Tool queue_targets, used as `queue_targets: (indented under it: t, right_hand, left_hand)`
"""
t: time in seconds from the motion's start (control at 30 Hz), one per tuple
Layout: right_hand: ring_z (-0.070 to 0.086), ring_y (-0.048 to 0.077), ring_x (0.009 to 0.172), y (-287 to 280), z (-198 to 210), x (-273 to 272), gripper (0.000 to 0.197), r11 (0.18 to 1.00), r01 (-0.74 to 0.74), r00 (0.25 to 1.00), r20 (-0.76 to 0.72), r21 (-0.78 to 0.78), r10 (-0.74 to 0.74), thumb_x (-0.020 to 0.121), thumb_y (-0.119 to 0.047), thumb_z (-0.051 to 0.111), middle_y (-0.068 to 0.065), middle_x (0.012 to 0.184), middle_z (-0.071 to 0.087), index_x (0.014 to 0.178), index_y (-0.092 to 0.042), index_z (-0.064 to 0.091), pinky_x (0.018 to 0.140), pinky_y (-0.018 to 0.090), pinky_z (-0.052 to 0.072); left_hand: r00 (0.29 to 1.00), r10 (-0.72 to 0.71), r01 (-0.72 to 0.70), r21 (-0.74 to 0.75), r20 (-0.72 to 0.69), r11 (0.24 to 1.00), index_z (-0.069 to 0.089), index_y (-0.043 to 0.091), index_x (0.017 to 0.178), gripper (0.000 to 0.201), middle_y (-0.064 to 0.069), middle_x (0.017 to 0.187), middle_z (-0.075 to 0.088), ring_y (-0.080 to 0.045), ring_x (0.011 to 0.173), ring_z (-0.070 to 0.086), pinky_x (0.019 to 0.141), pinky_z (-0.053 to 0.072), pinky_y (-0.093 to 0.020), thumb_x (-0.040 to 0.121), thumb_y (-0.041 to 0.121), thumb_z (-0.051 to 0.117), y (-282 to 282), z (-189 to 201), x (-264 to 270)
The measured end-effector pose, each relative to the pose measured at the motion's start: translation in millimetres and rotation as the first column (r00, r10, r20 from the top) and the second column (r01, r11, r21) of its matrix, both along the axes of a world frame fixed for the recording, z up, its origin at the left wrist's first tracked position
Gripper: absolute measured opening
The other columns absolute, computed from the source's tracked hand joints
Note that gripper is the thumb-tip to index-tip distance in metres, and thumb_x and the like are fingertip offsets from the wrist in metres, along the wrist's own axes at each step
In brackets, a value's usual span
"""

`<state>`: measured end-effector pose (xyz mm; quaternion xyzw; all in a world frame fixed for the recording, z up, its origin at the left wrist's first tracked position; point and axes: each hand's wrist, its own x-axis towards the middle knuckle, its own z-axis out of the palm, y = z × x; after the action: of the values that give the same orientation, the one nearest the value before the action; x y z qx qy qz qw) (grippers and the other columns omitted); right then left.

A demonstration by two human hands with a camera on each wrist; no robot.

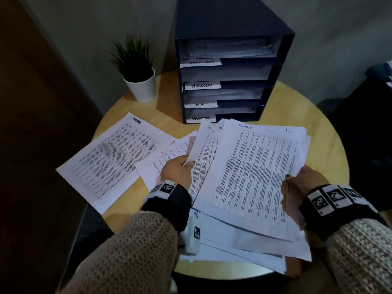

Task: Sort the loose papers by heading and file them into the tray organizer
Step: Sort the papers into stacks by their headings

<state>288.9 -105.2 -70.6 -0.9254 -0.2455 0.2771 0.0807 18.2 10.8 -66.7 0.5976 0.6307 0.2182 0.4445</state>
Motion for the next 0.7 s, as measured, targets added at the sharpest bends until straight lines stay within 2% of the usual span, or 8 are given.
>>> queue_targets:
  t: [0.17, 0.27, 0.33, 0.4, 0.47, 0.53, 0.6, 0.7]
  right_hand:
    - [0.051, 0.031, 0.099, 1, 5, -4, 0.028, 0.998, -0.038, 0.999, 0.003, -0.047, 0.038, 0.095, -0.028, 0.051, 0.017, 0.1, 0.048, 0.093, -0.003, 0.04, 0.072, 0.029, 0.03]
    - [0.05, 0.031, 0.099, 1, 7, -5, 0.029, 0.997, -0.051, 0.999, 0.011, -0.058, 0.052, 0.095, -0.029, 0.051, 0.022, 0.116, 0.053, 0.099, -0.002, 0.04, 0.073, 0.03, 0.03]
    - [0.044, 0.027, 0.089, 1, 7, -5, 0.029, 0.997, -0.051, 0.999, 0.012, -0.062, 0.052, 0.095, -0.029, 0.051, 0.022, 0.119, 0.053, 0.097, -0.003, 0.038, 0.073, 0.029, 0.03]
    - [0.045, 0.028, 0.09, 2, 8, -5, 0.031, 0.996, -0.052, 0.999, 0.012, -0.07, 0.053, 0.095, -0.029, 0.05, 0.022, 0.12, 0.053, 0.102, -0.001, 0.043, 0.073, 0.029, 0.03]
    - [0.049, 0.031, 0.099, 2, 8, -5, 0.038, 0.995, -0.057, 0.998, 0.011, -0.081, 0.058, 0.096, -0.029, 0.049, 0.023, 0.121, 0.052, 0.114, 0.003, 0.044, 0.073, 0.03, 0.031]
    - [0.051, 0.033, 0.11, 3, 9, -5, 0.041, 0.994, -0.067, 0.998, 0.013, -0.091, 0.068, 0.096, -0.03, 0.049, 0.023, 0.122, 0.051, 0.119, 0.005, 0.043, 0.074, 0.03, 0.031]
    - [0.05, 0.033, 0.113, 2, 8, -4, 0.038, 0.994, -0.07, 0.997, 0.02, -0.087, 0.072, 0.096, -0.03, 0.049, 0.022, 0.121, 0.052, 0.115, 0.003, 0.044, 0.074, 0.029, 0.031]
    - [0.051, 0.032, 0.104, 1, 6, -3, 0.029, 0.997, -0.057, 0.998, 0.018, -0.051, 0.058, 0.095, -0.03, 0.051, 0.02, 0.108, 0.053, 0.092, -0.003, 0.041, 0.072, 0.029, 0.03]
  left_hand:
    - [0.992, 0.105, -0.107, 0.019, 0.068, 0.994, 0.06, 0.021, 0.125, 0.03, -0.006, 0.131, 0.059, -0.029, 0.108, 0.057, 0.084, 0.042, -0.03, 0.099, 0.028, 0.048, 7, 5, -9]
    - [0.981, 0.156, -0.165, 0.078, 0.112, 0.983, 0.057, 0.028, 0.13, 0.033, -0.002, 0.134, 0.057, -0.019, 0.088, 0.058, 0.073, 0.041, -0.024, 0.1, 0.031, 0.045, 11, 9, -15]
    - [0.975, 0.175, -0.187, 0.087, 0.134, 0.978, 0.057, 0.026, 0.13, 0.033, -0.001, 0.133, 0.057, -0.025, 0.106, 0.058, 0.082, 0.039, -0.024, 0.1, 0.031, 0.045, 14, 11, -18]
    - [0.975, 0.174, -0.184, 0.062, 0.138, 0.981, 0.06, 0.023, 0.127, 0.03, -0.004, 0.131, 0.059, -0.03, 0.114, 0.055, 0.091, 0.041, -0.03, 0.099, 0.028, 0.047, 16, 12, -19]
    - [0.982, 0.148, -0.155, 0.051, 0.119, 0.987, 0.062, 0.021, 0.122, 0.027, -0.005, 0.123, 0.063, -0.029, 0.107, 0.058, 0.096, 0.044, -0.037, 0.097, 0.021, 0.053, 16, 11, -19]
    - [0.986, 0.143, -0.148, 0.054, 0.084, 0.988, 0.066, 0.015, 0.117, 0.025, -0.007, 0.114, 0.067, -0.025, 0.094, 0.059, 0.089, 0.048, -0.035, 0.092, 0.017, 0.06, 17, 7, -20]
    - [0.982, 0.165, -0.167, 0.02, 0.089, 0.986, 0.07, 0.011, 0.11, 0.023, -0.009, 0.105, 0.071, -0.024, 0.087, 0.061, 0.082, 0.049, -0.034, 0.088, 0.016, 0.066, 20, 3, -20]
    - [0.972, 0.195, -0.19, -0.046, 0.133, 0.981, 0.073, 0.007, 0.099, 0.02, -0.009, 0.095, 0.072, -0.027, 0.086, 0.065, 0.084, 0.053, -0.038, 0.081, 0.017, 0.072, 21, 0, -21]
